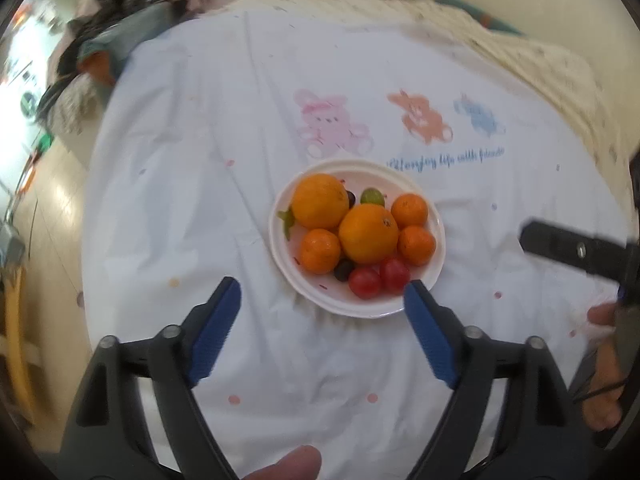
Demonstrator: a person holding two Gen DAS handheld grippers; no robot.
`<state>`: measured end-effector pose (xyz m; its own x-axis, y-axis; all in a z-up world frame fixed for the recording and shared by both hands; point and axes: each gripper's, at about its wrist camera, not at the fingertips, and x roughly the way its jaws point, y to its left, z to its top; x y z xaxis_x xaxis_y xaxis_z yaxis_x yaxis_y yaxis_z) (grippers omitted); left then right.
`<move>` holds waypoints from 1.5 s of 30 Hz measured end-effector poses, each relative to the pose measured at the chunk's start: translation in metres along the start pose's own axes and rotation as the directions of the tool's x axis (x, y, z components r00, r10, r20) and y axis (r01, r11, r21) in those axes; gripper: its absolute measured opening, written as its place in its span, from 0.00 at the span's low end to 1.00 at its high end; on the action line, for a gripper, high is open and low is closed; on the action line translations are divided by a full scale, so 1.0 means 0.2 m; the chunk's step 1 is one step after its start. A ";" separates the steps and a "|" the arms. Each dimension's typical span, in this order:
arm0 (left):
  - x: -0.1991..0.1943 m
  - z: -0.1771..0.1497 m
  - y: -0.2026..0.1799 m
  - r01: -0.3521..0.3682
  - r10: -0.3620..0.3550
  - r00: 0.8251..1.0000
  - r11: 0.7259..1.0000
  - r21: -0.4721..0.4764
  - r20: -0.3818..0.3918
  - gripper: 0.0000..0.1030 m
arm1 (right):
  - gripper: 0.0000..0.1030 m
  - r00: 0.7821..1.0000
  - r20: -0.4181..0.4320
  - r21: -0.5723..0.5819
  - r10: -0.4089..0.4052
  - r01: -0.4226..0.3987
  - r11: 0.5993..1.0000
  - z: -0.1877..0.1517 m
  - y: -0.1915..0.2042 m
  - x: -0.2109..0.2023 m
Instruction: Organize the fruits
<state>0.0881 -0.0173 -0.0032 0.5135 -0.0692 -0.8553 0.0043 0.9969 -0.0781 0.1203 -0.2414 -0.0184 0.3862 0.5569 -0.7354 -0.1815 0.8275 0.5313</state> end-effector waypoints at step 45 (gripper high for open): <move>-0.23 -0.21 0.05 -0.062 0.076 0.973 0.996 -0.071 0.219 1.00 | 1.00 0.929 0.300 -0.157 -0.218 0.273 0.949 -0.30 0.18 -0.15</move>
<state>0.0293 -0.0050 0.0132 0.6874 0.0163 -0.7261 -0.0885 0.9942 -0.0615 0.0478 -0.2254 -0.0023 0.6698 0.3154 -0.6722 -0.2085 0.9488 0.2374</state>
